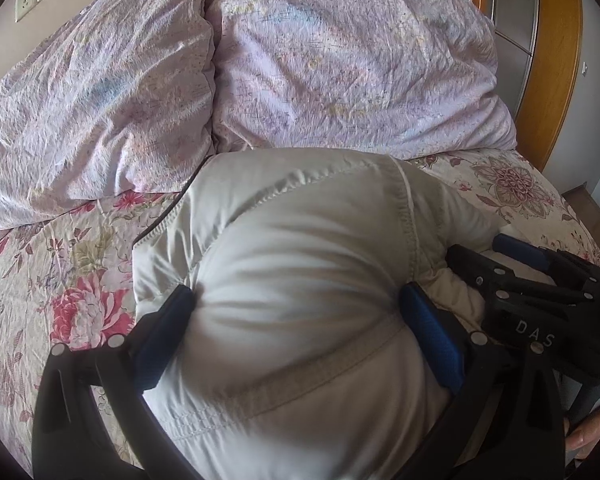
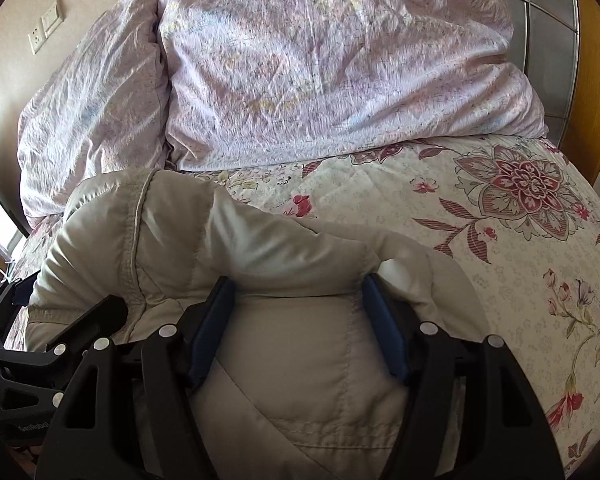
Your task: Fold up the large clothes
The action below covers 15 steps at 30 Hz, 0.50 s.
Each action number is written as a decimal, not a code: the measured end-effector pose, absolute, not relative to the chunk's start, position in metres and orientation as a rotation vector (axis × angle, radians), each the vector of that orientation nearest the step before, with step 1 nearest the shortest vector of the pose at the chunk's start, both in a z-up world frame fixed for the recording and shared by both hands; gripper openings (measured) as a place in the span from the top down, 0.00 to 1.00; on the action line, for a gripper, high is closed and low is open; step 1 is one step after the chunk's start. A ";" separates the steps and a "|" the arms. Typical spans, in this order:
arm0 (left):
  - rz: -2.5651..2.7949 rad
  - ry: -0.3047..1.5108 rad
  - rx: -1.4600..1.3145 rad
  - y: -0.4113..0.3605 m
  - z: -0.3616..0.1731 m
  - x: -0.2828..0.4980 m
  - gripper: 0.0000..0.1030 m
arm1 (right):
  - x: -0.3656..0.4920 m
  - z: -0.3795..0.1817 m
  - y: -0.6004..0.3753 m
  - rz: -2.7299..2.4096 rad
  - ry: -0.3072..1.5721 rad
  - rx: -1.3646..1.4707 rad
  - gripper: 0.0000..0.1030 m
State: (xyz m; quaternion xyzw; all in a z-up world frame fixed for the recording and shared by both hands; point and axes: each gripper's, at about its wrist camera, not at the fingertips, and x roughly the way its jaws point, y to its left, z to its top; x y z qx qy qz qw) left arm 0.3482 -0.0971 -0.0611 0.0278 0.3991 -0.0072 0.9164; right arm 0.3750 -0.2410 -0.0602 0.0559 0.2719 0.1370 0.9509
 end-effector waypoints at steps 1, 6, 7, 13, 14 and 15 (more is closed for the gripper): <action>-0.011 0.824 0.062 -0.098 -0.062 0.349 0.02 | 0.376 -0.060 -0.241 0.278 0.556 0.111 0.34; 0.005 0.831 0.079 -0.100 -0.064 0.351 0.02 | 0.379 -0.061 -0.241 0.273 0.565 0.102 0.34; 0.007 0.830 0.081 -0.101 -0.064 0.351 0.02 | 0.380 -0.061 -0.241 0.273 0.567 0.101 0.34; 0.009 0.830 0.079 -0.100 -0.065 0.352 0.02 | 0.382 -0.061 -0.241 0.275 0.570 0.101 0.34; 0.008 0.828 0.077 -0.100 -0.065 0.352 0.02 | 0.382 -0.061 -0.241 0.275 0.568 0.103 0.34; 0.008 0.827 0.074 -0.100 -0.066 0.353 0.02 | 0.382 -0.061 -0.241 0.275 0.566 0.105 0.34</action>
